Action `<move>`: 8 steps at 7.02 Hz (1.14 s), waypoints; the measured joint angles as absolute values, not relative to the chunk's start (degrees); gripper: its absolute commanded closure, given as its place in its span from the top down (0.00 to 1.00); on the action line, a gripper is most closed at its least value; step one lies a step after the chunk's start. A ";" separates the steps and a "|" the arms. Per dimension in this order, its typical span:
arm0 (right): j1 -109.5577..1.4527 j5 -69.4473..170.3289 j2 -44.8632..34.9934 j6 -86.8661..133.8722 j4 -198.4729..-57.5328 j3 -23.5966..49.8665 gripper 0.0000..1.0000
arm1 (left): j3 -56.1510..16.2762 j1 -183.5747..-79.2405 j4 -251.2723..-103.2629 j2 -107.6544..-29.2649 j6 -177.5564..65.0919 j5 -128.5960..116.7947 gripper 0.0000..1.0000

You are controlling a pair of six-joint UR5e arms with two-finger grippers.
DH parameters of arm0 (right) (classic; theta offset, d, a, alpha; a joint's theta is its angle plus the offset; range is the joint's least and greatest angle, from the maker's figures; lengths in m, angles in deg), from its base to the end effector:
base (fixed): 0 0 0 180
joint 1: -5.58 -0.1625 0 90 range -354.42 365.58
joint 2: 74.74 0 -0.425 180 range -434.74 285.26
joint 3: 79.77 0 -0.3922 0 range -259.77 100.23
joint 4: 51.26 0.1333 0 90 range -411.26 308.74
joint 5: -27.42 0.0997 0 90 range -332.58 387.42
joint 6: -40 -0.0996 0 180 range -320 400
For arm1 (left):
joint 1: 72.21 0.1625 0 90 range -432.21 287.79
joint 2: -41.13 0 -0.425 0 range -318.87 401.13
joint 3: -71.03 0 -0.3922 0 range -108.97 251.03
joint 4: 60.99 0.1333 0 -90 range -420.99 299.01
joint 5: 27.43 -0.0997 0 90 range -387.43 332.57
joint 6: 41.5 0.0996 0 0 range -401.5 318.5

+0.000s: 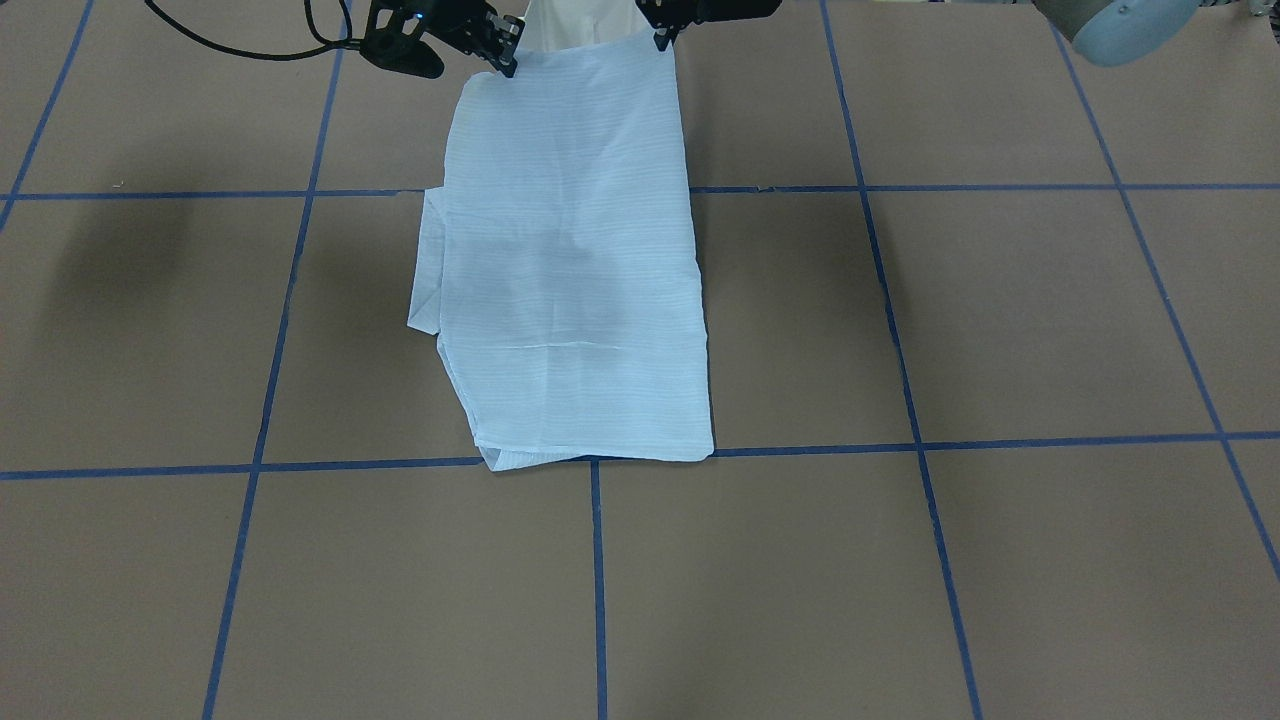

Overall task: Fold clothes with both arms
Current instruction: 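Lift the near edge with both grippers and fold it away from the robot, then press the fold flat with the right gripper while the left gripper withdraws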

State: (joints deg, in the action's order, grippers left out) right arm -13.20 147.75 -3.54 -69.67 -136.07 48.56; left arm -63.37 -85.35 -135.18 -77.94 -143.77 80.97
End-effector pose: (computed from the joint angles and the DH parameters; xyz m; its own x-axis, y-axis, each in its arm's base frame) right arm -0.4204 -0.2306 0.1871 0.4631 0.4643 0.7549 -0.0110 0.8547 -0.5190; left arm 0.4163 -0.2018 0.1243 0.5184 -0.3281 -0.7897 0.0677 0.9363 -0.3446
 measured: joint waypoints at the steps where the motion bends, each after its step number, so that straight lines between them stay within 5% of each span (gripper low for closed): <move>1: -14.44 147.54 -4.57 -68.56 -136.07 46.70 0.00 | -62.84 -86.70 -135.31 -78.33 -142.45 80.97 0.00; 8: -27.94 138.96 -16.94 -54.16 -135.93 28.40 0.00 | -39.18 -107.81 -154.19 -83.36 -131.38 84.56 0.00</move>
